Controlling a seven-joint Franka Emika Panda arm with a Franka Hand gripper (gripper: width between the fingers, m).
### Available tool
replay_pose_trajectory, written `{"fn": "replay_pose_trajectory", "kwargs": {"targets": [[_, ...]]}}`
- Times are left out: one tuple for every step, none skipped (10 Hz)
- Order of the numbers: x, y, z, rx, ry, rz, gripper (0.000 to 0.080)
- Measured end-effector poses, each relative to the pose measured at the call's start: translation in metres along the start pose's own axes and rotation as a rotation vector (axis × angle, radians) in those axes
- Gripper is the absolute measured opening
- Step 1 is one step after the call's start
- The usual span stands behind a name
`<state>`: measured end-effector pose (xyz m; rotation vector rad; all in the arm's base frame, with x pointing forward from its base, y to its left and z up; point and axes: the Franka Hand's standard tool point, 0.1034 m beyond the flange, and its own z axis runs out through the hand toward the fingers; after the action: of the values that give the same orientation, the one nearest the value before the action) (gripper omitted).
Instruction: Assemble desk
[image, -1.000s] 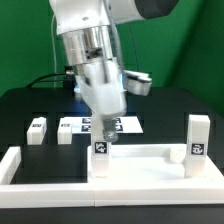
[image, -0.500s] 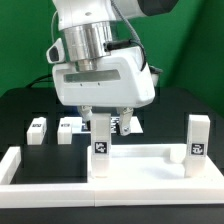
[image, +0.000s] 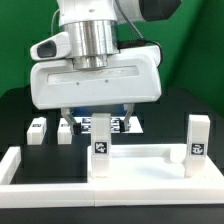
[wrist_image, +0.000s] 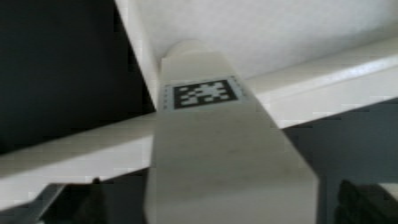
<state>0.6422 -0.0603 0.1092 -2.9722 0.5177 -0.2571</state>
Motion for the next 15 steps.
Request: {"fn": "replay_pose_trajectory", "kwargs": {"targets": [[0.0,0.0,0.0,0.0,0.0,0.013,0.0524],[0.0,0.0,0.0,0.0,0.0,0.069,0.0386],[0.0,0.003,0.0,-0.004,0.0,0.132,0.0294],[0.0,0.005,0.0,-0.007,0.001,0.231,0.0294],[0.001,0.007,0.0,-0.012,0.002,0.373,0.0294],[0.001,0.009,0.0,-0.018,0.002,0.495,0.0294],[-0.001,0.009,0.0,-0.025,-0.012,0.664,0.0294],[-0.003,0.009,0.0,-0.027,-0.037,0.85,0.0294],[-0.003,0.007,-0.001,-0.027,-0.089,1.063,0.0294],[-0.002,0.011,0.0,-0.01,-0.12,1.229,0.0294],[-0.002,0.013,0.001,-0.008,-0.124,1.307,0.0294],[-0.002,0.013,0.001,-0.009,-0.124,1.331,0.0294],[-0.002,0.013,0.001,-0.011,-0.124,1.345,0.0294],[-0.002,0.013,0.001,-0.009,-0.123,1.309,0.0294],[-0.002,0.012,0.001,-0.011,-0.12,1.288,0.0466]]}}
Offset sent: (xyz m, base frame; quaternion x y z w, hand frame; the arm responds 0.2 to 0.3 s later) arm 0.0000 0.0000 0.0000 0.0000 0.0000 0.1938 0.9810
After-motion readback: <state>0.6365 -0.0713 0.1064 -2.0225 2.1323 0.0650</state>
